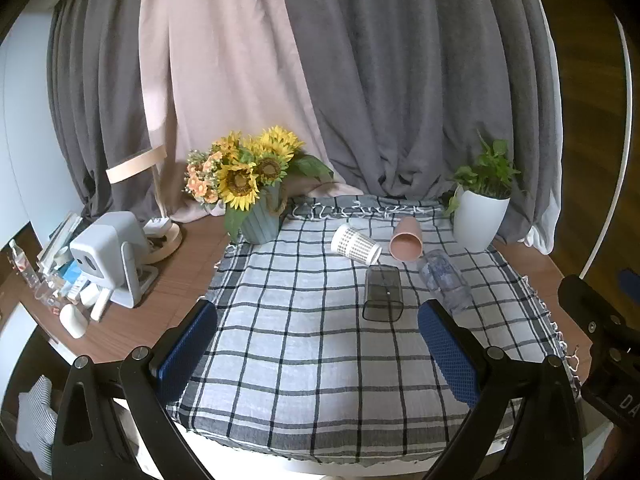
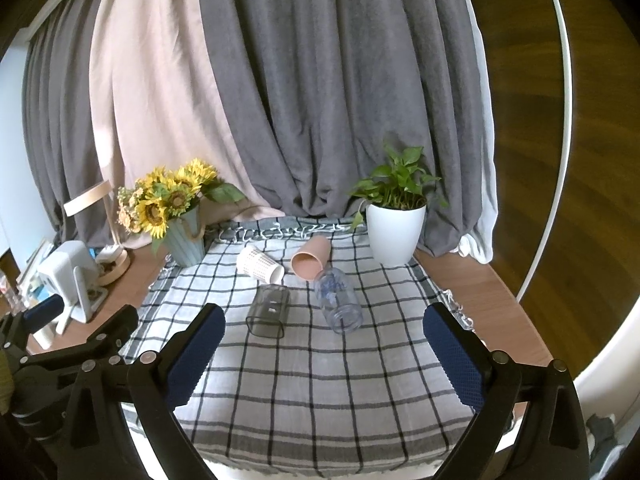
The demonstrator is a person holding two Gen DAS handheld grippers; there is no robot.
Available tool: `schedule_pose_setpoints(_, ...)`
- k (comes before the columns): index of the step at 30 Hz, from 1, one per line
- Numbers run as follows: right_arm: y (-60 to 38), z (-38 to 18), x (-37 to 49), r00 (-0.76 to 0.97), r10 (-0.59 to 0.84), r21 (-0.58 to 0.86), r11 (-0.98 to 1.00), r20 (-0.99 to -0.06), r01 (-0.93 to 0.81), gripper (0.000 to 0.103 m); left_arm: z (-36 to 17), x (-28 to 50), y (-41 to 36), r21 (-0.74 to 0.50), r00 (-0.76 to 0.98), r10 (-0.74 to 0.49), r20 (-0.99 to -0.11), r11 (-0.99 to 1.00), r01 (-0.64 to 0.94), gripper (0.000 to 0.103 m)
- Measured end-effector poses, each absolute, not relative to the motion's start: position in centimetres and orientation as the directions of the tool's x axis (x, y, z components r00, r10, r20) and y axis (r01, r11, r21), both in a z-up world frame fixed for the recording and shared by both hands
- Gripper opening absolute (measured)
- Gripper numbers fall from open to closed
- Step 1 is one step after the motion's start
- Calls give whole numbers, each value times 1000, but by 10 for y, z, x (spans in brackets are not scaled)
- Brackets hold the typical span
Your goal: Flip cup upside down
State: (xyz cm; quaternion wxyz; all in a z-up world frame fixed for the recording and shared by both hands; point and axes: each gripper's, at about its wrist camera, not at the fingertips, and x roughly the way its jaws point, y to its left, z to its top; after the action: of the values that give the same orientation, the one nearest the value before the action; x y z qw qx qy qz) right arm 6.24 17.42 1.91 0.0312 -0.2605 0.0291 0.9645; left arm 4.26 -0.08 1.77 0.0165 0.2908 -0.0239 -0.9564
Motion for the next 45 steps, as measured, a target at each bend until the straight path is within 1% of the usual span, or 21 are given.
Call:
schedule_pose_setpoints(34,176,15,59,-862,40,51,-996,-505,-77,100,14,39,-1,49,-827,-52,-559,-998,29,102)
schedule_pose_setpoints(40,174,13,50,-855,39,54,-996,-516,-77,100,11,30,-6,39,-818,-58,-572,-998,43,102)
schedule_pose_setpoints(45,169,6,36,-838,33,53,-996,-544,-73,100,3,14,-16,25,-792,-68,-607,-997,67,102)
